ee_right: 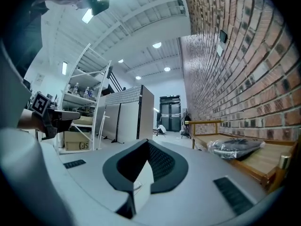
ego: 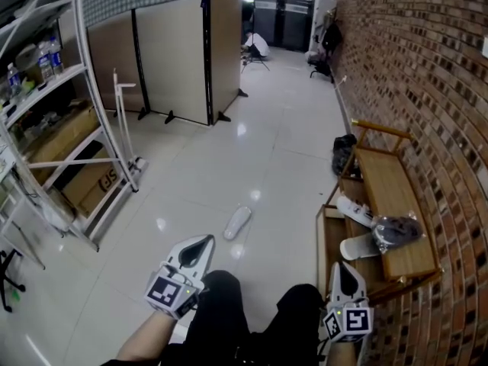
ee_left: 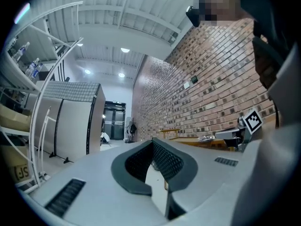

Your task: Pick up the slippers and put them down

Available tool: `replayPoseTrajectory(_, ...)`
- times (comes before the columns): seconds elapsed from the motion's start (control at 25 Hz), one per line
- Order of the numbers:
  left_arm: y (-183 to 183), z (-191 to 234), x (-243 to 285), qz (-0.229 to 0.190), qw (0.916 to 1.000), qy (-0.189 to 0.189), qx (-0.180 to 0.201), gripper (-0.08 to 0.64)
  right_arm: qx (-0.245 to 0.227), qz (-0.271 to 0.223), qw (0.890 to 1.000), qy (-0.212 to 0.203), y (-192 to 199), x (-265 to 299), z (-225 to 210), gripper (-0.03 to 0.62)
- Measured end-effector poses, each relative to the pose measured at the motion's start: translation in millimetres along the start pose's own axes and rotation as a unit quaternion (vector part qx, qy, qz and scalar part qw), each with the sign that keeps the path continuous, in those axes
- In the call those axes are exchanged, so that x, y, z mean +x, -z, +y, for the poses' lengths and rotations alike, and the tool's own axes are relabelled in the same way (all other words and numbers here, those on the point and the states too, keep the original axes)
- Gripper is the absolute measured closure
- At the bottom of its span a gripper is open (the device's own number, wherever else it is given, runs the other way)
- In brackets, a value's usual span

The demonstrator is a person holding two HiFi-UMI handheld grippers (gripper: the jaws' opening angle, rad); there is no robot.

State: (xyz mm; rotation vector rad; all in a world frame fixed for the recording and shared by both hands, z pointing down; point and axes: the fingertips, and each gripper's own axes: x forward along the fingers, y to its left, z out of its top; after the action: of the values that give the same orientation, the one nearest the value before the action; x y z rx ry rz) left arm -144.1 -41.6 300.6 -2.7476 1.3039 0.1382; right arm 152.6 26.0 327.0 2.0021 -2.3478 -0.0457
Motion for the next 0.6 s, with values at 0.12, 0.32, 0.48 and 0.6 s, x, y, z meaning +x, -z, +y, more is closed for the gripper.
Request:
replayPoseTrajectory(0.12,1,5,12,0.000,1.0000,0.001,0.001,0.557,0.000,0.004,1.000,-0.003,1,11,-2,0.583)
replayPoseTrajectory(0.32,9,16,41,0.006,1.0000,0.006,0.001,0.557,0.000,0.010,1.000,-0.005,5,41,-12,0.583)
replayPoseTrajectory(0.48,18,20,72,0.013,0.9998,0.016,-0.002,0.557,0.013,0.011,1.000,-0.001,8,67,-23,0.583)
replayPoseTrajectory(0.6,20,21,97,0.011,0.9997,0.023,-0.006,0.557,0.030,0.009,0.999,0.006,8,86,-32,0.583)
